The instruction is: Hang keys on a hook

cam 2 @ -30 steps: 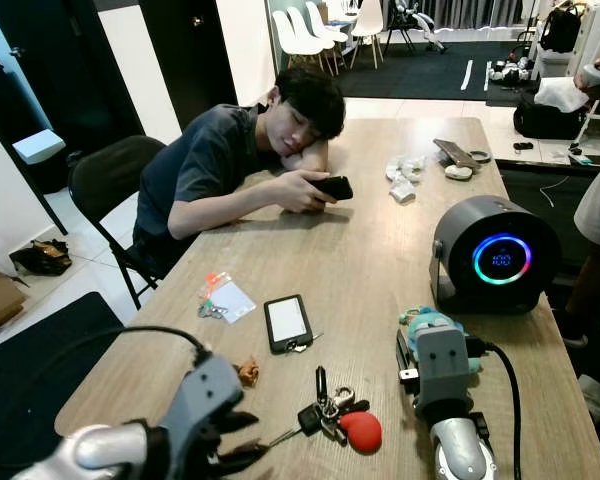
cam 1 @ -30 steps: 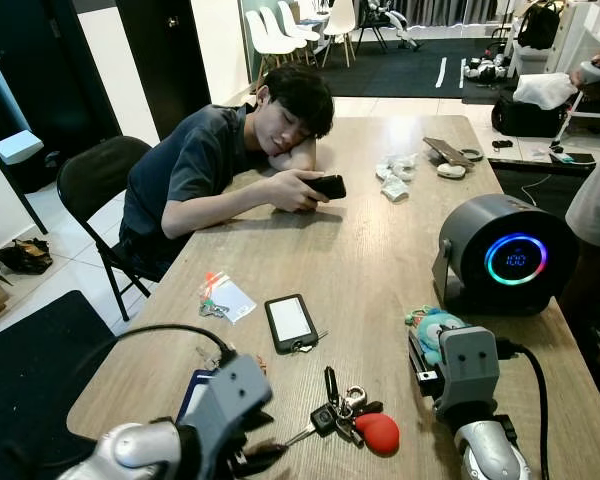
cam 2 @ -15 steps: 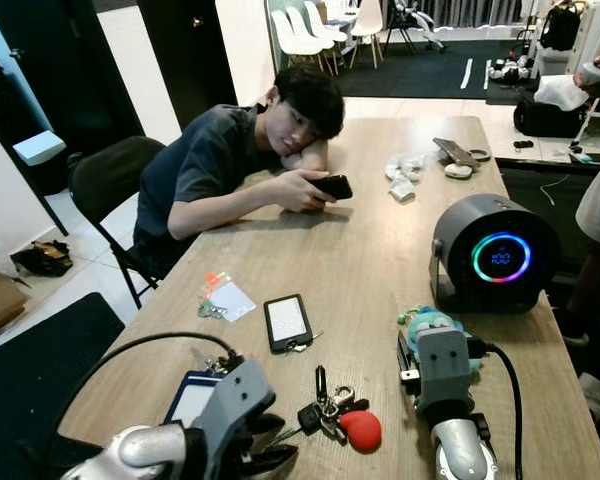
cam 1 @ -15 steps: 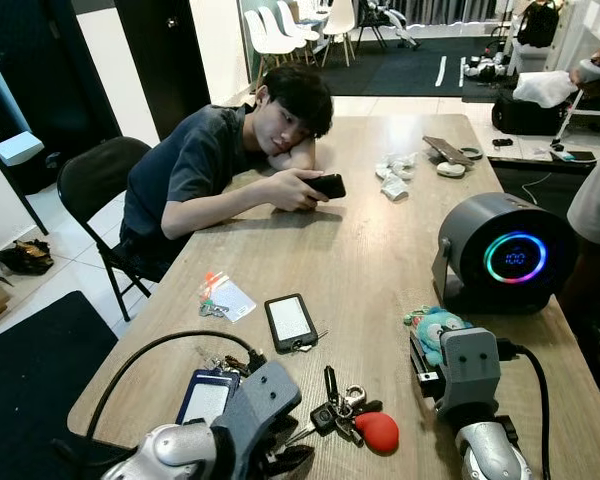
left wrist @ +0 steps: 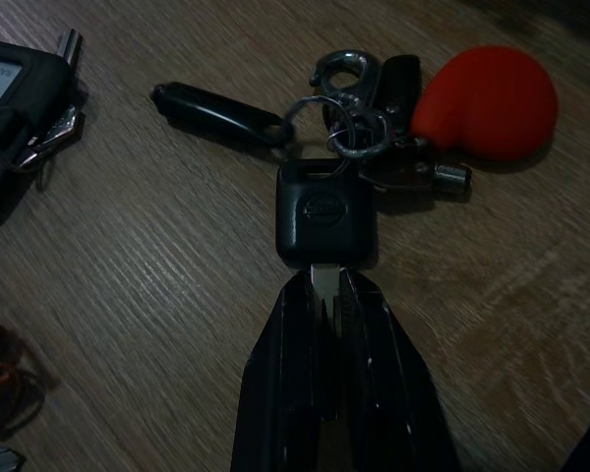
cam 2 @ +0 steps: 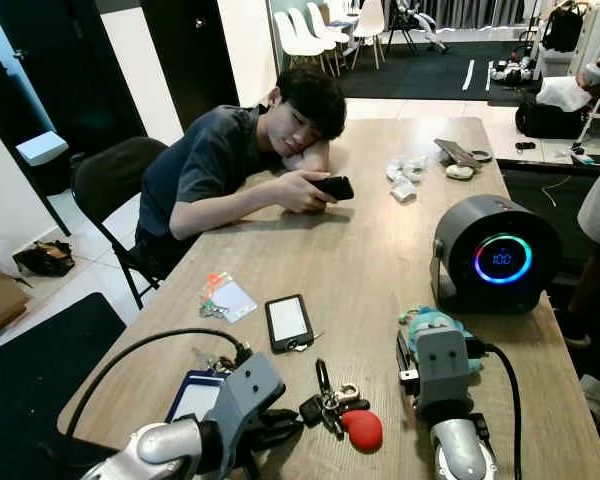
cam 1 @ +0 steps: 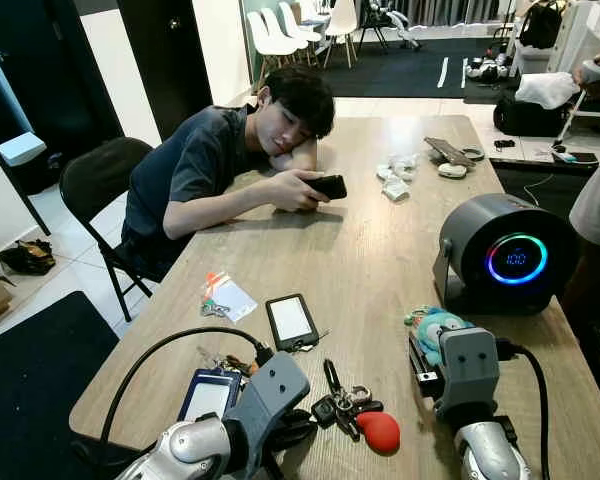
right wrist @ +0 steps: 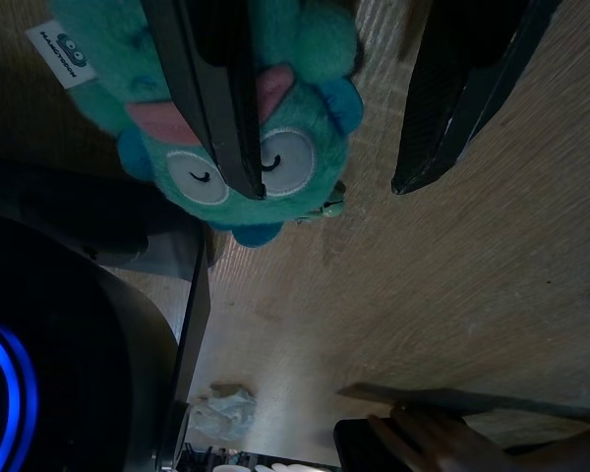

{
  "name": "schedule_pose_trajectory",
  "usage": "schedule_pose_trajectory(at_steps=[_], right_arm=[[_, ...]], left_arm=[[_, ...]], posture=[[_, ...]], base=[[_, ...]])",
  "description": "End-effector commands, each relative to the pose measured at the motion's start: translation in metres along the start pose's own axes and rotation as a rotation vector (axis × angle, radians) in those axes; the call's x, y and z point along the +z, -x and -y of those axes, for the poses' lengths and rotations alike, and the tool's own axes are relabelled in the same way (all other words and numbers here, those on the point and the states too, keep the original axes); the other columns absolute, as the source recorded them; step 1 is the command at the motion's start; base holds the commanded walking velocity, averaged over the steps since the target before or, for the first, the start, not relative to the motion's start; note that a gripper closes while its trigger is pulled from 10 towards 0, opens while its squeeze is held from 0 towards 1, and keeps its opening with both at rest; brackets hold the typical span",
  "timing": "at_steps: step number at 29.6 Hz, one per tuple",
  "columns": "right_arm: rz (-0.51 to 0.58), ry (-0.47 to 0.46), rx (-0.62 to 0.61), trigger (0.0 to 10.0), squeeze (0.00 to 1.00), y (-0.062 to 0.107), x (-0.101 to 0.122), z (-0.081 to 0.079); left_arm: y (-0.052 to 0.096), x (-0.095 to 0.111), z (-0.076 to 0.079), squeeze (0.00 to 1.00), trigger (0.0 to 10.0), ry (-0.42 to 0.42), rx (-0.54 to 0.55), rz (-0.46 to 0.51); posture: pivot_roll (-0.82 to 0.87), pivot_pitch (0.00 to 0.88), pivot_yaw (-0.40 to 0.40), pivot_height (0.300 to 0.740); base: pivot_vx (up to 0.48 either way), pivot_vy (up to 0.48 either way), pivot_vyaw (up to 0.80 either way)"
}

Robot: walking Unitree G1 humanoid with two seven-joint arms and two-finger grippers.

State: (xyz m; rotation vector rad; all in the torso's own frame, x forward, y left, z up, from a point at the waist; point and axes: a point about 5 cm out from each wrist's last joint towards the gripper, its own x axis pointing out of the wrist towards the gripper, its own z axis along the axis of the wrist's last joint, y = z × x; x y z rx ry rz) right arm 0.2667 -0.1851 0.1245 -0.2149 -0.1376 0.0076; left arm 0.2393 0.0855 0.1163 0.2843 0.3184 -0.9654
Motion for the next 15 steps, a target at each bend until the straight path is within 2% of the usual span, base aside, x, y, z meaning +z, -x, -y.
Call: schedule_pose_trajectory(at_steps=[1, 2, 3, 4, 5, 8, 9, 11, 12, 13, 14, 15], right_arm=[[-0.02, -0.01, 0.014, 10.0, 0.0, 0.002, -0.005, -0.004], [-0.02, -0.01, 0.015, 10.0, 0.0, 0.002, -0.005, -0.005], [-0.018, -0.009, 0.015, 10.0, 0.0, 0.001, -0.005, -0.004], [-0.018, -0.009, 0.015, 10.0, 0.0, 0.001, -0.005, -0.004], [-0.016, -0.009, 0.015, 10.0, 0.0, 0.0, -0.004, -0.004], [-0.013, -0.007, 0.018, 10.0, 0.0, -0.001, -0.004, -0.004], [-0.013, -0.007, 0.018, 10.0, 0.0, -0.001, -0.004, -0.004], [-0.012, -0.006, 0.019, 10.0, 0.0, -0.001, -0.004, -0.004], [-0.012, -0.006, 0.019, 10.0, 0.0, -0.001, -0.004, -0.004], [-0.011, -0.005, 0.019, 10.0, 0.0, -0.002, -0.003, -0.003], [-0.011, -0.005, 0.019, 10.0, 0.0, -0.002, -0.003, -0.003], [-0.01, -0.005, 0.02, 10.0, 0.0, -0.002, -0.003, -0.003]], left_arm=[[0.001, -0.017, -0.002, 0.0, 1.5, 0.031, 0.017, -0.075], [0.001, -0.016, -0.003, 0.0, 1.5, 0.029, 0.02, -0.072], [0.002, -0.015, -0.004, 0.0, 4.8, 0.024, 0.024, -0.064], [0.002, -0.015, -0.004, 0.0, 4.8, 0.024, 0.024, -0.064], [0.003, -0.012, -0.006, 0.0, 10.0, 0.018, 0.033, -0.049], [0.008, 0.013, -0.018, 0.0, 10.0, 0.027, 0.079, 0.085], [0.008, 0.013, -0.018, 0.0, 10.0, 0.027, 0.079, 0.085], [0.012, 0.027, -0.024, 0.0, 10.0, 0.04, 0.093, 0.167], [0.012, 0.027, -0.024, 0.0, 10.0, 0.04, 0.093, 0.167], [0.017, 0.038, -0.028, 0.0, 10.0, 0.049, 0.1, 0.226], [0.017, 0.038, -0.028, 0.0, 10.0, 0.049, 0.1, 0.226], [0.021, 0.048, -0.032, 0.0, 10.0, 0.065, 0.1, 0.277]], posture=[[0.0, 0.135, 0.11, 0.74], [-0.01, 0.135, 0.11, 0.74], [0.0, 0.132, 0.108, 0.74], [0.0, 0.132, 0.108, 0.74], [-0.01, 0.132, 0.107, 0.74], [-0.01, 0.128, 0.102, 0.74], [-0.01, 0.128, 0.102, 0.74], [-0.01, 0.127, 0.102, 0.74], [-0.01, 0.127, 0.102, 0.74], [-0.01, 0.126, 0.101, 0.74], [-0.01, 0.126, 0.101, 0.74], [-0.01, 0.126, 0.102, 0.74]], base=[[0.0, 0.0, 0.0], [0.0, 0.0, 0.0], [0.0, 0.0, 0.0], [0.0, 0.0, 0.0], [0.0, 0.0, 0.0], [0.0, 0.0, 0.0], [0.0, 0.0, 0.0], [0.0, 0.0, 0.0], [0.0, 0.0, 0.0], [0.0, 0.0, 0.0], [0.0, 0.0, 0.0], [0.0, 0.0, 0.0]])
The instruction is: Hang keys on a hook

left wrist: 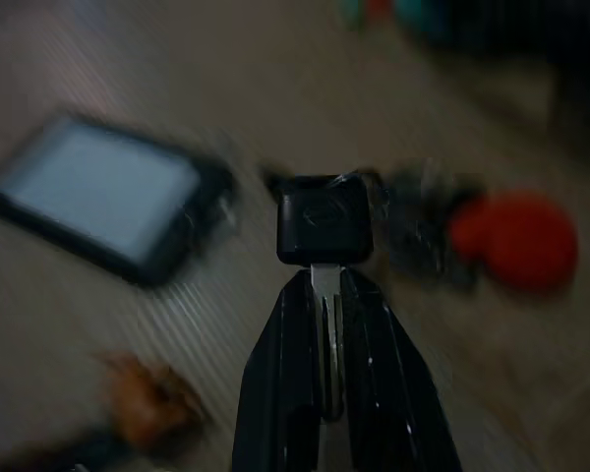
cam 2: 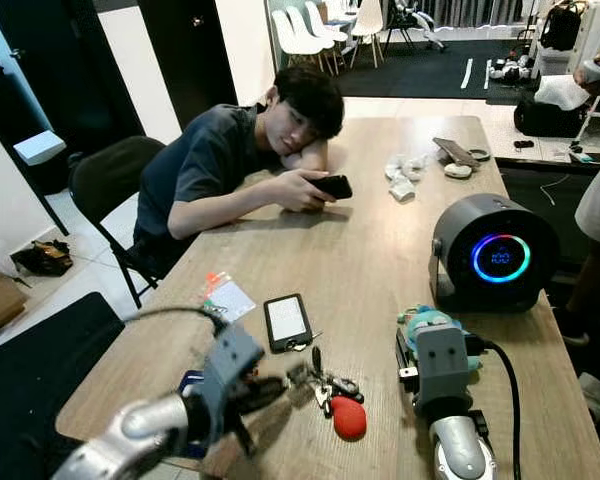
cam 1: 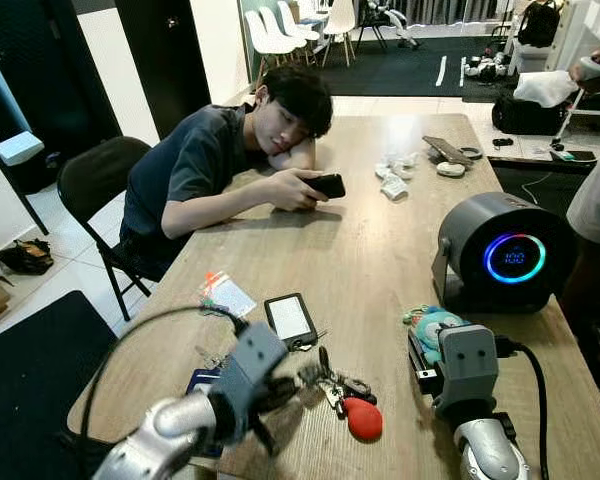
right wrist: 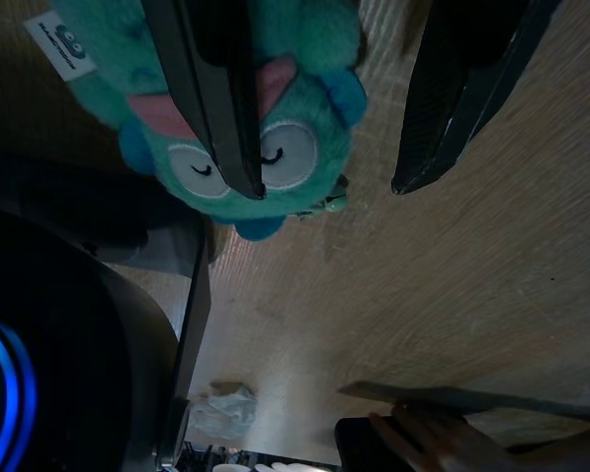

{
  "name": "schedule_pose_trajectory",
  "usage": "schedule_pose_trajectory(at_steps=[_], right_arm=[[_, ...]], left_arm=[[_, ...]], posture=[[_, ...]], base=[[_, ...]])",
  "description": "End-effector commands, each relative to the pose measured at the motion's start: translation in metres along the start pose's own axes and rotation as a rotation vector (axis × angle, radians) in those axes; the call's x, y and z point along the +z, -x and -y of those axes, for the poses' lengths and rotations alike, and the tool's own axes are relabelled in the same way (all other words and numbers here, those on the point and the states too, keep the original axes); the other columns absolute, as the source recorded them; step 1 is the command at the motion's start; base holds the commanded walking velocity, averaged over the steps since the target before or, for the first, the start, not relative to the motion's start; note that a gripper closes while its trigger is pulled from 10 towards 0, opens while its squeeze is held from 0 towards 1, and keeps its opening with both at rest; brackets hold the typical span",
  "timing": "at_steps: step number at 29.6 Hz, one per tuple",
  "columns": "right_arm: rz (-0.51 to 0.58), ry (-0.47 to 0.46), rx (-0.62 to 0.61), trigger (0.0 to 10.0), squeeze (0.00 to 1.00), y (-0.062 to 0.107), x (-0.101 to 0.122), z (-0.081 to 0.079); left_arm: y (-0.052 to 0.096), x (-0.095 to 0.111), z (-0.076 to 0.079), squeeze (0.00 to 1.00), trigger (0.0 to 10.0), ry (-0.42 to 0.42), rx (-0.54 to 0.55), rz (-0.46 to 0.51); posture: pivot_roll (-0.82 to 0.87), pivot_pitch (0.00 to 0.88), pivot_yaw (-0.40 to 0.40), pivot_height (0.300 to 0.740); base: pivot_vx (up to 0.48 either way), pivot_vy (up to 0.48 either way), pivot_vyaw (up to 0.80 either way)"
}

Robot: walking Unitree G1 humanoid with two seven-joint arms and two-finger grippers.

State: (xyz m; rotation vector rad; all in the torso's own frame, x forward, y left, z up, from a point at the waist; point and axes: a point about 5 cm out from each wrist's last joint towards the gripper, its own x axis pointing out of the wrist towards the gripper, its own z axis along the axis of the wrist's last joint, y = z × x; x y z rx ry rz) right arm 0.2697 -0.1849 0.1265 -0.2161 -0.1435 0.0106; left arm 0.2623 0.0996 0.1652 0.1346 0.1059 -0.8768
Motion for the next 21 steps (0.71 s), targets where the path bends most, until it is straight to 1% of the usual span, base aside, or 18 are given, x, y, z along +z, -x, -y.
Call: schedule_pose_trajectory(at_steps=[1, 2, 5, 6, 8, 11, 13, 14, 15, 16, 18, 19, 20, 21], right_arm=[[-0.015, -0.006, 0.017, 10.0, 0.0, 0.001, -0.004, -0.004], [-0.015, -0.006, 0.017, 10.0, 0.0, 0.001, -0.004, -0.004], [-0.014, -0.006, 0.018, 10.0, 0.0, 0.0, -0.004, -0.004], [-0.014, -0.006, 0.018, 10.0, 0.0, 0.0, -0.004, -0.004], [-0.012, -0.007, 0.019, 10.0, 0.0, 0.0, -0.004, -0.004], [-0.011, -0.008, 0.019, 10.0, 0.0, 0.0, -0.004, -0.004], [-0.006, -0.011, 0.018, 10.0, 0.0, -0.001, -0.002, -0.005], [-0.006, -0.011, 0.018, 10.0, 0.0, -0.001, -0.002, -0.005], [-0.004, -0.012, 0.017, 10.0, 0.0, -0.001, -0.002, -0.005], [-0.003, -0.013, 0.016, 10.0, 0.0, -0.001, -0.002, -0.005], [-0.003, -0.013, 0.016, 10.0, 0.0, -0.001, -0.002, -0.005], [-0.003, -0.013, 0.016, 10.0, 0.0, -0.001, -0.002, -0.005], [-0.003, -0.013, 0.016, 10.0, 0.0, -0.001, -0.002, -0.005], [-0.004, -0.014, 0.017, 10.0, 0.0, -0.001, -0.002, -0.005]], left_arm=[[0.004, 0.016, -0.003, 0.0, 10.0, 0.028, -0.002, 0.081], [0.004, 0.016, -0.003, 0.0, 10.0, 0.028, -0.002, 0.081], [0.009, 0.037, -0.008, 0.0, 10.0, 0.065, -0.012, 0.176], [0.009, 0.037, -0.008, 0.0, 10.0, 0.065, -0.012, 0.176], [0.01, 0.048, -0.009, 0.0, 10.0, 0.077, -0.013, 0.222], [0.01, 0.054, -0.01, 0.0, 10.0, 0.086, -0.008, 0.245], [0.007, 0.067, -0.013, 0.0, 10.0, 0.128, 0.027, 0.316], [0.007, 0.067, -0.013, 0.0, 10.0, 0.128, 0.027, 0.316], [0.005, 0.072, -0.015, 0.0, 10.0, 0.148, 0.051, 0.337], [0.002, 0.072, -0.018, 0.0, 10.0, 0.149, 0.09, 0.326], [0.002, 0.072, -0.018, 0.0, 10.0, 0.149, 0.09, 0.326], [-0.003, 0.064, -0.02, 0.0, 10.0, 0.115, 0.139, 0.267], [-0.003, 0.064, -0.02, 0.0, 10.0, 0.115, 0.139, 0.267], [-0.008, 0.049, -0.024, 0.0, 10.0, 0.078, 0.208, 0.18]], posture=[[-0.01, 0.125, 0.102, 0.74], [-0.01, 0.125, 0.102, 0.74], [-0.01, 0.127, 0.103, 0.74], [-0.01, 0.127, 0.103, 0.74], [0.0, 0.129, 0.104, 0.74], [0.0, 0.129, 0.105, 0.74], [0.0, 0.131, 0.105, 0.74], [0.0, 0.131, 0.105, 0.74], [0.0, 0.131, 0.105, 0.74], [0.0, 0.131, 0.105, 0.74], [0.0, 0.131, 0.105, 0.74], [0.0, 0.131, 0.105, 0.74], [0.0, 0.131, 0.105, 0.74], [-0.01, 0.135, 0.108, 0.74]], base=[[0.0, 0.0, 0.0], [0.0, 0.0, 0.0], [0.0, 0.0, 0.0], [0.0, 0.0, 0.0], [0.0, 0.0, 0.0], [0.0, 0.0, 0.0], [0.0, 0.0, 0.0], [0.0, 0.0, 0.0], [0.0, 0.0, 0.0], [0.0, 0.0, 0.0], [0.0, 0.0, 0.0], [0.0, 0.0, 0.0], [0.0, 0.0, 0.0], [0.0, 0.0, 0.0]])
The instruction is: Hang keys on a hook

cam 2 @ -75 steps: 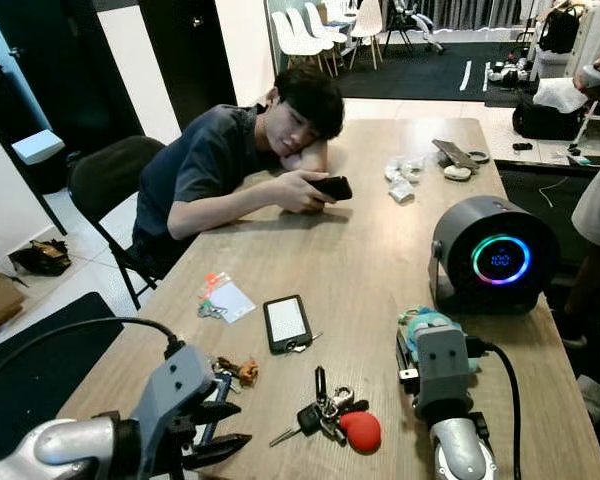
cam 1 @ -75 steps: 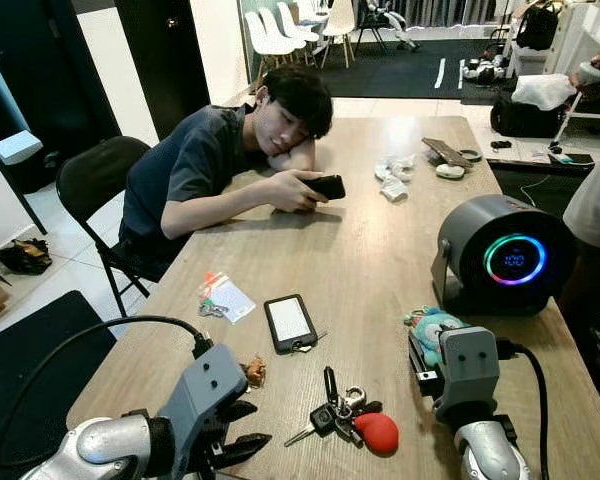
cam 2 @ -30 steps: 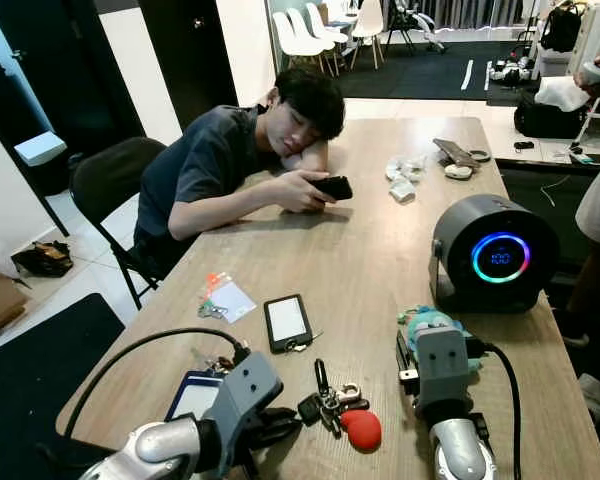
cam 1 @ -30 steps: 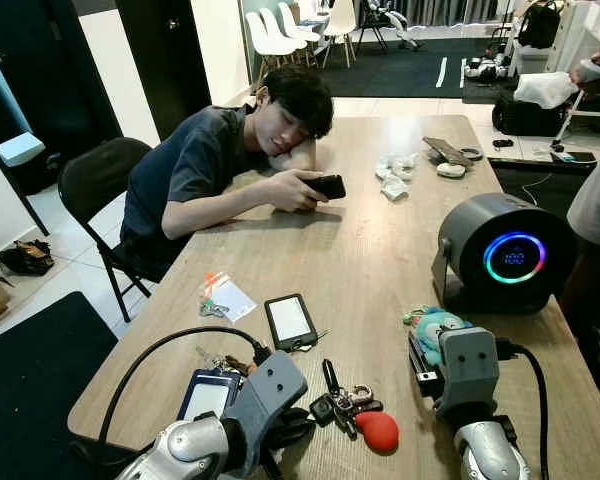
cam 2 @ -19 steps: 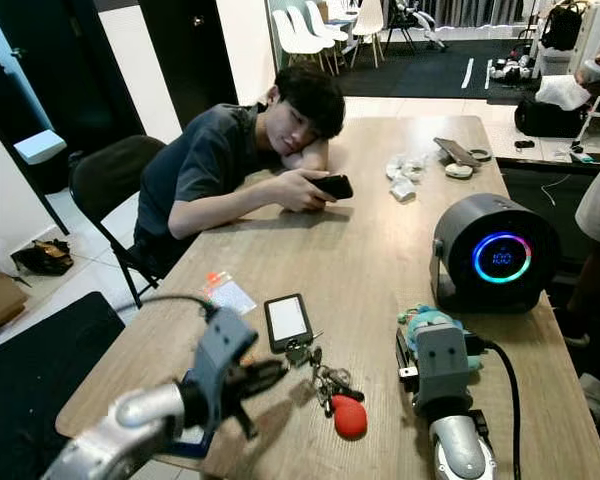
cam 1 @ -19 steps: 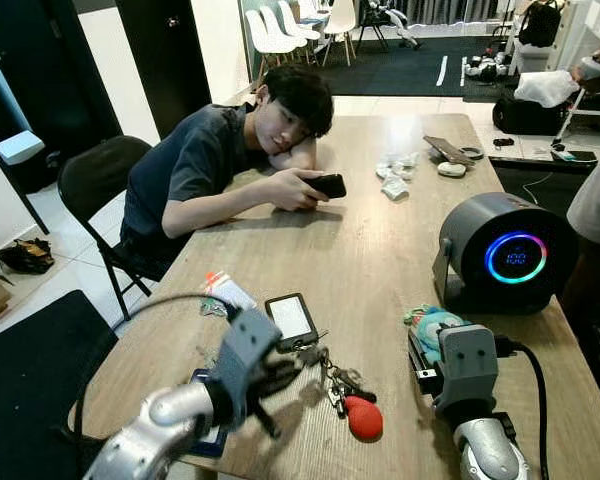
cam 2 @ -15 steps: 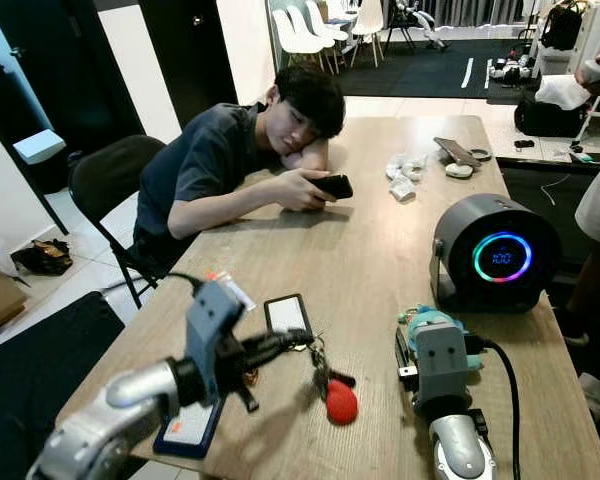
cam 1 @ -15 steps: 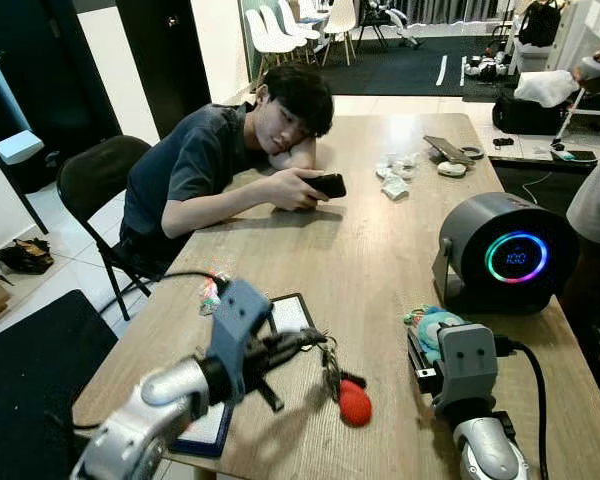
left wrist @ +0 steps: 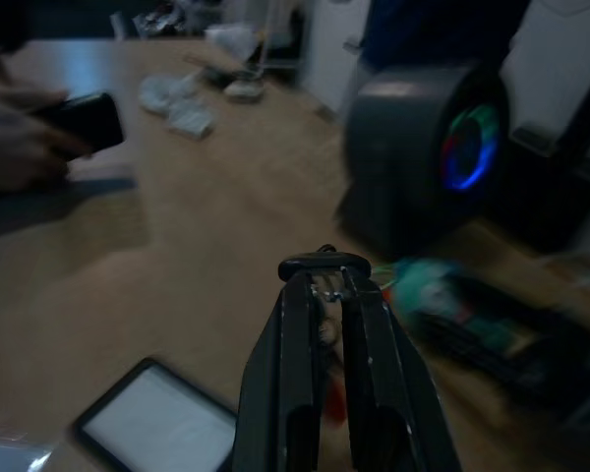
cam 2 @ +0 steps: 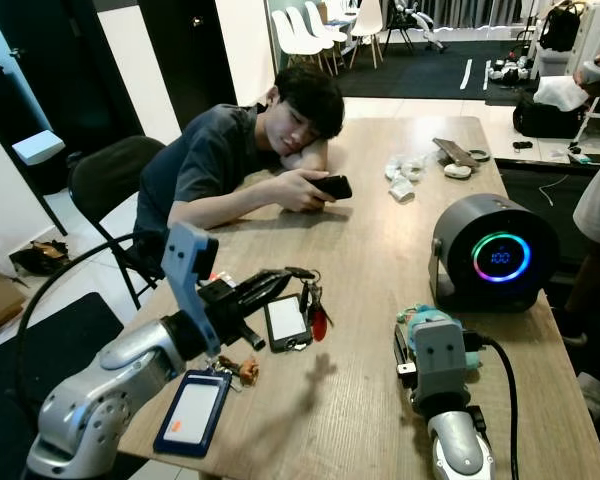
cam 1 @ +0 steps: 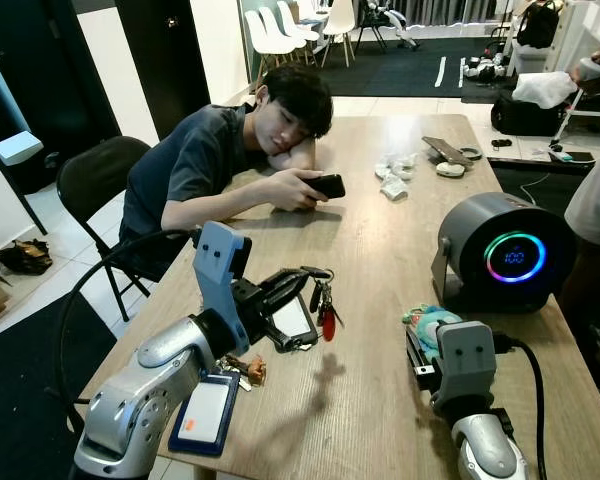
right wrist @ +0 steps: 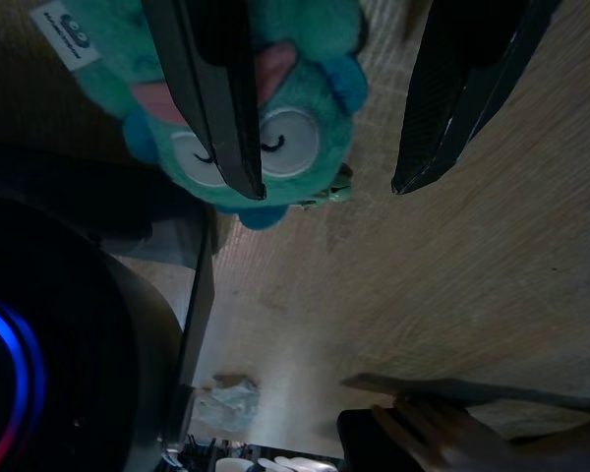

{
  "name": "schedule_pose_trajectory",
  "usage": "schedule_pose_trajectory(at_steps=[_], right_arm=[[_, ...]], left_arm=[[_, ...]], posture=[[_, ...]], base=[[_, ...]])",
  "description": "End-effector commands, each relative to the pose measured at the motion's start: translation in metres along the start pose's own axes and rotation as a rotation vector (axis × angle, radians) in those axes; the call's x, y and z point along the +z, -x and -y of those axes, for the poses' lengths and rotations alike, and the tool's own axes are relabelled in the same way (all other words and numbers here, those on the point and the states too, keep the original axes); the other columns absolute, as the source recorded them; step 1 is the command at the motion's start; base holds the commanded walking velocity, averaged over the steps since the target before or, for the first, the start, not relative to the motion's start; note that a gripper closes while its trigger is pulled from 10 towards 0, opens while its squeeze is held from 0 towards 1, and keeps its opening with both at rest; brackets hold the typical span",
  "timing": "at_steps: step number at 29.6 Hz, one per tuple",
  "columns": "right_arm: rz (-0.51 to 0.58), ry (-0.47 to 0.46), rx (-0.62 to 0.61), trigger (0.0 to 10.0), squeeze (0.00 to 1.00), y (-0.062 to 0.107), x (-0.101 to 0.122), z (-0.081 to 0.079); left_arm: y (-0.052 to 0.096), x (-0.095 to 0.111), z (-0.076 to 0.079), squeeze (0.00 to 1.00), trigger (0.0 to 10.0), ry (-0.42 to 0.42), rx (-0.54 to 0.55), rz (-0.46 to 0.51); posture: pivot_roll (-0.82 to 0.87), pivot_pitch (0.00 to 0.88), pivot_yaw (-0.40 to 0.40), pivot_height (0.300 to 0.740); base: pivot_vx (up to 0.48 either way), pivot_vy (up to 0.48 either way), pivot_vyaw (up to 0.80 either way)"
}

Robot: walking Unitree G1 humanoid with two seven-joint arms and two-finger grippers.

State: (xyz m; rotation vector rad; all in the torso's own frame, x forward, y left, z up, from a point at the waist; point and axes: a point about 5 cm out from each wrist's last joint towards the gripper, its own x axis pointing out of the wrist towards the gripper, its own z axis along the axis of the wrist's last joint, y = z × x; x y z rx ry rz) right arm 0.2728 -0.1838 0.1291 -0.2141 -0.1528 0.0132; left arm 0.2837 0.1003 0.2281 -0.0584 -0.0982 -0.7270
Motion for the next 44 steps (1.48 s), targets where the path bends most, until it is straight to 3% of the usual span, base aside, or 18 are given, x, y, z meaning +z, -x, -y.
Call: schedule_pose_trajectory(at_steps=[1, 3, 6, 12, 13, 19, 20, 23, 27, 32, 33, 35, 38, 40, 41, 42, 44], right_arm=[[-0.015, -0.012, 0.015, 10.0, 0.0, 0.003, -0.004, -0.005], [-0.015, -0.012, 0.015, 10.0, 0.0, 0.003, -0.004, -0.005], [-0.02, -0.011, 0.012, 10.0, 0.0, 0.004, -0.006, -0.004], [-0.022, -0.011, 0.013, 10.0, 0.0, 0.005, -0.006, -0.004], [-0.022, -0.011, 0.014, 10.0, 0.0, 0.005, -0.006, -0.005], [-0.022, -0.014, 0.017, 10.0, 0.0, 0.005, -0.006, -0.005], [-0.022, -0.014, 0.017, 10.0, 0.0, 0.005, -0.006, -0.005], [-0.023, -0.014, 0.017, 10.0, 0.0, 0.005, -0.006, -0.005], [-0.024, -0.014, 0.019, 10.0, 0.0, 0.005, -0.006, -0.006], [-0.023, -0.014, 0.019, 10.0, 0.0, 0.005, -0.006, -0.006], [-0.024, -0.014, 0.019, 10.0, 0.0, 0.005, -0.006, -0.006], [-0.025, -0.015, 0.019, 10.0, 0.0, 0.005, -0.006, -0.007], [-0.026, -0.015, 0.019, 10.0, 0.0, 0.005, -0.007, -0.007], [-0.026, -0.015, 0.017, 10.0, 0.0, 0.005, -0.007, -0.007], [-0.026, -0.015, 0.017, 10.0, 0.0, 0.005, -0.007, -0.007], [-0.025, -0.016, 0.016, 10.0, 0.0, 0.005, -0.007, -0.007], [-0.025, -0.016, 0.016, 10.0, 0.0, 0.005, -0.006, -0.008]], left_arm=[[0.0, -0.027, -0.007, 0.0, 10.0, -0.063, 0.095, -0.128], [0.0, -0.027, -0.007, 0.0, 10.0, -0.063, 0.095, -0.128], [0.01, -0.053, -0.026, 0.0, 10.0, -0.14, 0.245, -0.242], [0.019, -0.059, -0.038, 0.0, 10.0, -0.218, 0.318, -0.288], [0.021, -0.06, -0.04, 1.0, 10.0, -0.242, 0.319, -0.298], [0.027, -0.059, -0.041, 1.0, 10.0, -0.349, 0.354, -0.303], [0.026, -0.056, -0.041, 0.0, 10.0, -0.362, 0.366, -0.285], [0.025, -0.054, -0.04, 0.0, 10.0, -0.363, 0.368, -0.273], [0.012, -0.048, -0.019, 0.0, 10.0, -0.309, 0.26, -0.249], [0.009, -0.049, -0.013, 0.0, 10.0, -0.307, 0.249, -0.257], [0.003, -0.057, -0.005, 0.0, 10.0, -0.317, 0.221, -0.286], [-0.004, -0.067, 0.005, 0.0, 10.0, -0.339, 0.177, -0.329], [-0.01, -0.071, 0.006, 0.0, 10.0, -0.372, 0.169, -0.34], [-0.016, -0.073, 0.002, 0.0, 10.0, -0.478, 0.186, -0.336], [-0.016, -0.073, 0.002, 0.0, 10.0, -0.478, 0.186, -0.336], [-0.021, -0.075, -0.001, 0.0, 10.0, -0.584, 0.188, -0.339], [-0.022, -0.075, -0.002, 0.0, 10.0, -0.604, 0.186, -0.342]], posture=[[-0.01, 0.136, 0.109, 0.74], [-0.01, 0.136, 0.109, 0.74], [-0.01, 0.139, 0.11, 0.74], [0.0, 0.14, 0.108, 0.74], [0.0, 0.139, 0.108, 0.74], [0.0, 0.142, 0.109, 0.74], [0.0, 0.143, 0.107, 0.74], [0.0, 0.143, 0.107, 0.74], [0.0, 0.144, 0.108, 0.74], [0.0, 0.145, 0.108, 0.74], [0.0, 0.146, 0.109, 0.74], [0.0, 0.147, 0.108, 0.74], [-0.01, 0.148, 0.111, 0.74], [0.0, 0.149, 0.112, 0.74], [0.0, 0.149, 0.112, 0.74], [-0.01, 0.15, 0.113, 0.74], [-0.01, 0.15, 0.113, 0.74]], base=[[0.0, 0.0, 0.0], [0.0, 0.0, 0.0], [0.0, 0.0, 0.0], [0.0, 0.0, 0.0], [0.0, 0.0, 0.0], [0.0, 0.0, 0.0], [0.0, 0.0, 0.0], [0.0, 0.0, 0.0], [0.0, 0.0, 0.0], [0.0, 0.0, 0.0], [0.0, 0.0, 0.0], [0.0, 0.0, 0.0], [0.0, 0.0, 0.0], [0.0, 0.0, 0.0], [0.0, 0.0, 0.0], [0.0, 0.0, 0.0], [0.0, 0.0, 0.0]])
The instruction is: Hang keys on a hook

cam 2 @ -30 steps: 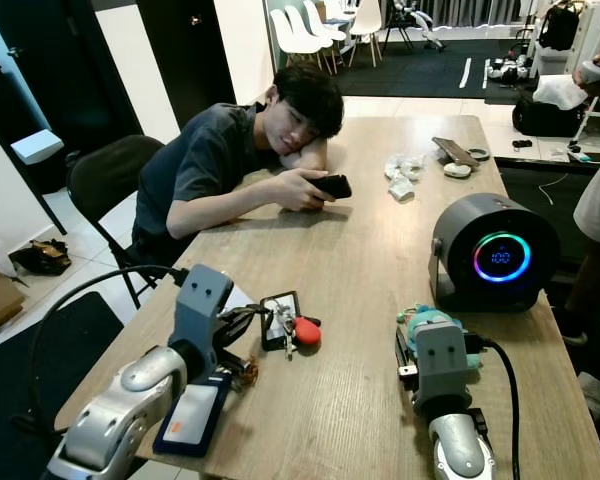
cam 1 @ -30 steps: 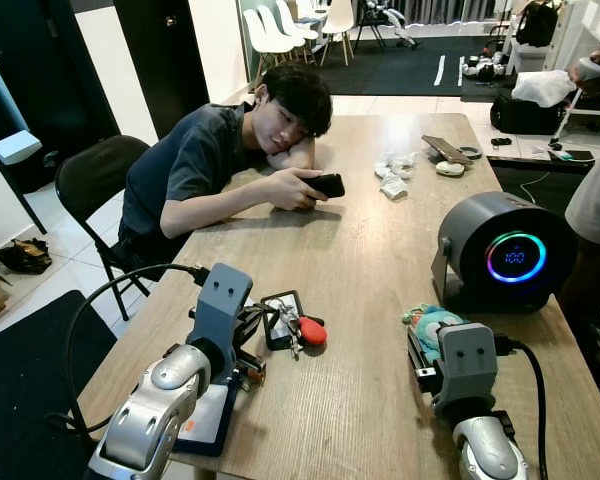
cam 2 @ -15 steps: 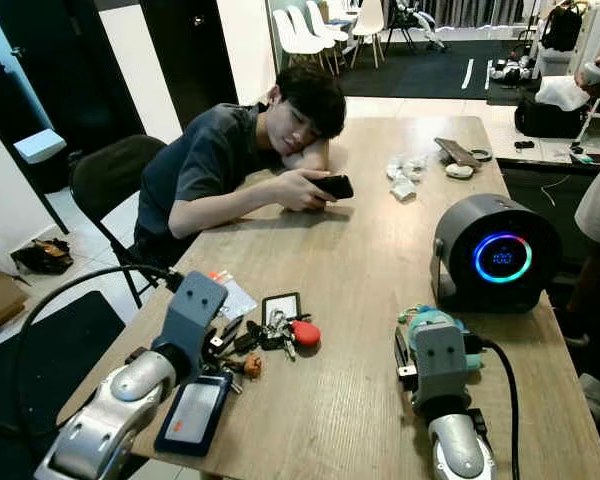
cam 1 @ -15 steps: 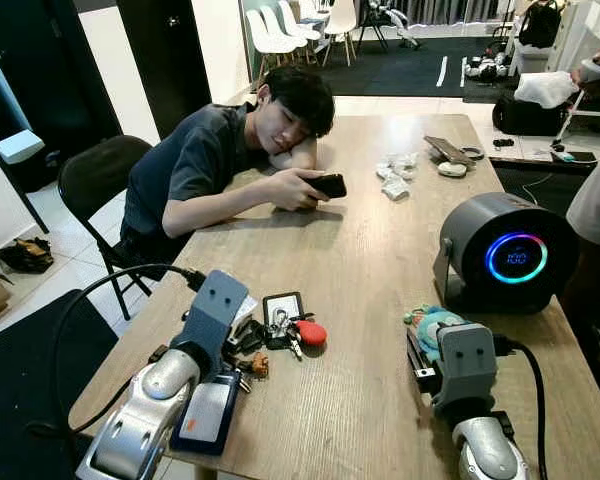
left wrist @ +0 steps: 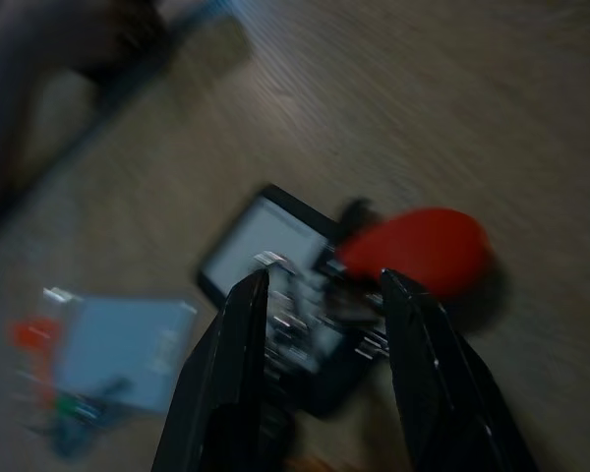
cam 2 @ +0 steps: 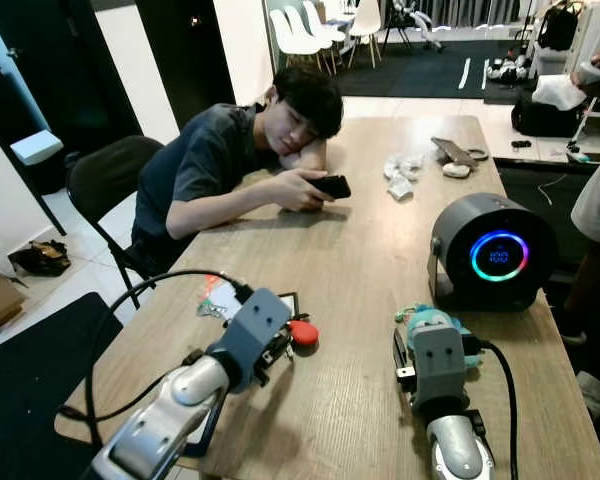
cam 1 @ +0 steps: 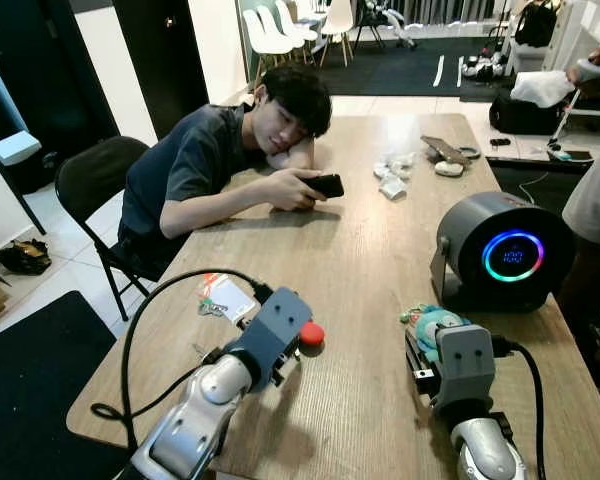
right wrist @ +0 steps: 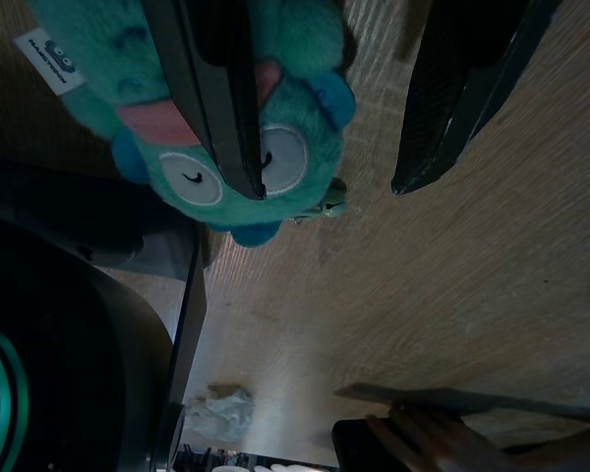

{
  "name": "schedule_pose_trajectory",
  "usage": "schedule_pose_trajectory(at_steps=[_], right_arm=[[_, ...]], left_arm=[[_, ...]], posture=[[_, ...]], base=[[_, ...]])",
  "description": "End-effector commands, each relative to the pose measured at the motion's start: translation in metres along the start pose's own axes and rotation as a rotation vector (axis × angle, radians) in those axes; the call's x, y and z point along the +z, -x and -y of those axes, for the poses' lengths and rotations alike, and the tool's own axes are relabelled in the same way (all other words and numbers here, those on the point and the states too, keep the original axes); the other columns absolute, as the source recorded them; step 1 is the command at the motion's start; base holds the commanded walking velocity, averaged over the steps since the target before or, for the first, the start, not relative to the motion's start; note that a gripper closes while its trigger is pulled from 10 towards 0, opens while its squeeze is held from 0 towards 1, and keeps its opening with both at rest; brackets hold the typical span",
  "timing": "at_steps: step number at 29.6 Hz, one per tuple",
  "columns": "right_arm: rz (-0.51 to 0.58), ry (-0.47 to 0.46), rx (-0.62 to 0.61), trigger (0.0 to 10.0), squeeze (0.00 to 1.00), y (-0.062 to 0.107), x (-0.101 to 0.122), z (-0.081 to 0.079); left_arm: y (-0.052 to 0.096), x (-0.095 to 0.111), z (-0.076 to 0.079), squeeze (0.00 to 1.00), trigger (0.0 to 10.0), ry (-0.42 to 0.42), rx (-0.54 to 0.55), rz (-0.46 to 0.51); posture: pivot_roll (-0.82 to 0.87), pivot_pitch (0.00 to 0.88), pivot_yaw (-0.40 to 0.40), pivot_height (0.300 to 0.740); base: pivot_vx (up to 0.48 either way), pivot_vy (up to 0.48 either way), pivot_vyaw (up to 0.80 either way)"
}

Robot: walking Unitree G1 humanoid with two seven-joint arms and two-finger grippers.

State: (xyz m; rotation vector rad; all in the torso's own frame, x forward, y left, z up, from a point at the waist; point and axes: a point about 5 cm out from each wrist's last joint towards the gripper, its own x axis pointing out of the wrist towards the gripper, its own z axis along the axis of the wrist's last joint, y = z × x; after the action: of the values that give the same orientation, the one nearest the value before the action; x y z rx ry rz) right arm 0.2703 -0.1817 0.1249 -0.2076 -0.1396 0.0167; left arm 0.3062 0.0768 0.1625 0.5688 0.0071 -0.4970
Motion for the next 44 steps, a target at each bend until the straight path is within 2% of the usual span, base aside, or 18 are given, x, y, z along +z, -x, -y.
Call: schedule_pose_trajectory(at_steps=[1, 5, 9, 15, 23, 25, 26, 27, 28, 29, 32, 33, 35, 42, 43, 44], right_arm=[[-0.011, -0.01, 0.012, 10.0, 0.0, 0.002, -0.003, -0.005], [-0.011, -0.012, 0.01, 10.0, 0.0, 0.003, -0.003, -0.005], [-0.011, -0.013, 0.008, 10.0, 0.0, 0.002, -0.004, -0.005], [-0.006, -0.015, 0.012, 10.0, 0.0, 0.001, -0.002, -0.006], [-0.008, -0.011, 0.011, 10.0, 0.0, 0.002, -0.003, -0.004], [-0.008, -0.009, 0.011, 10.0, 0.0, 0.001, -0.003, -0.004], [-0.007, -0.009, 0.011, 10.0, 0.0, 0.001, -0.003, -0.004], [-0.007, -0.009, 0.012, 10.0, 0.0, 0.001, -0.003, -0.004], [-0.006, -0.009, 0.012, 10.0, 0.0, 0.0, -0.002, -0.004], [-0.006, -0.01, 0.013, 10.0, 0.0, 0.0, -0.002, -0.004], [-0.006, -0.011, 0.013, 10.0, 0.0, 0.0, -0.002, -0.005], [-0.006, -0.011, 0.013, 10.0, 0.0, 0.0, -0.002, -0.005], [-0.007, -0.012, 0.013, 10.0, 0.0, 0.001, -0.002, -0.005], [-0.014, -0.013, 0.011, 10.0, 0.0, 0.002, -0.004, -0.005], [-0.014, -0.014, 0.01, 10.0, 0.0, 0.002, -0.004, -0.005], [-0.014, -0.014, 0.01, 10.0, 0.0, 0.002, -0.004, -0.005]], left_arm=[[-0.001, -0.009, -0.001, 0.0, 10.0, -0.033, 0.004, -0.031], [-0.003, -0.012, -0.01, 0.0, 10.0, 0.015, -0.012, -0.047], [-0.004, -0.02, -0.013, 0.0, 10.0, -0.008, -0.002, -0.067], [-0.007, -0.031, -0.011, 0.0, 10.0, -0.034, -0.01, -0.094], [-0.004, -0.034, -0.007, 0.0, 9.6, -0.046, -0.059, -0.088], [-0.005, -0.035, -0.006, 0.0, 8.9, -0.052, -0.062, -0.086], [-0.005, -0.035, -0.006, 0.0, 6.5, -0.058, -0.064, -0.084], [-0.006, -0.036, -0.006, 0.0, 6.5, -0.064, -0.064, -0.082], [-0.006, -0.036, -0.006, 0.0, 4.8, -0.062, -0.065, -0.08], [-0.006, -0.036, -0.006, 0.0, 3.5, -0.061, -0.065, -0.078], [-0.006, -0.036, -0.006, 0.0, 3.5, -0.06, -0.065, -0.076], [-0.006, -0.036, -0.006, 0.0, 2.1, -0.061, -0.065, -0.076], [-0.006, -0.037, -0.006, 0.0, 0.0, -0.061, -0.067, -0.077], [-0.006, -0.038, -0.005, 0.0, 0.0, -0.069, -0.071, -0.075], [-0.005, -0.038, -0.005, 0.0, 0.4, -0.079, -0.075, -0.073], [-0.005, -0.038, -0.005, 0.0, 0.4, -0.079, -0.075, -0.073]], posture=[[-0.01, 0.149, 0.115, 0.74], [-0.01, 0.145, 0.117, 0.74], [0.0, 0.143, 0.117, 0.74], [-0.01, 0.142, 0.115, 0.74], [-0.01, 0.139, 0.113, 0.74], [-0.01, 0.138, 0.111, 0.74], [-0.01, 0.138, 0.111, 0.74], [-0.01, 0.138, 0.111, 0.74], [-0.01, 0.138, 0.111, 0.74], [-0.01, 0.139, 0.111, 0.74], [-0.01, 0.139, 0.112, 0.74], [-0.01, 0.14, 0.112, 0.74], [-0.01, 0.142, 0.114, 0.74], [-0.01, 0.144, 0.116, 0.74], [-0.01, 0.144, 0.116, 0.74], [-0.01, 0.144, 0.116, 0.74]], base=[[0.0, 0.0, 0.0], [0.0, 0.0, 0.0], [0.0, 0.0, 0.0], [0.0, 0.0, 0.0], [0.0, 0.0, 0.0], [0.0, 0.0, 0.0], [0.0, 0.0, 0.0], [0.0, 0.0, 0.0], [0.0, 0.0, 0.0], [0.0, 0.0, 0.0], [0.0, 0.0, 0.0], [0.0, 0.0, 0.0], [0.0, 0.0, 0.0], [0.0, 0.0, 0.0], [0.0, 0.0, 0.0], [0.0, 0.0, 0.0]])
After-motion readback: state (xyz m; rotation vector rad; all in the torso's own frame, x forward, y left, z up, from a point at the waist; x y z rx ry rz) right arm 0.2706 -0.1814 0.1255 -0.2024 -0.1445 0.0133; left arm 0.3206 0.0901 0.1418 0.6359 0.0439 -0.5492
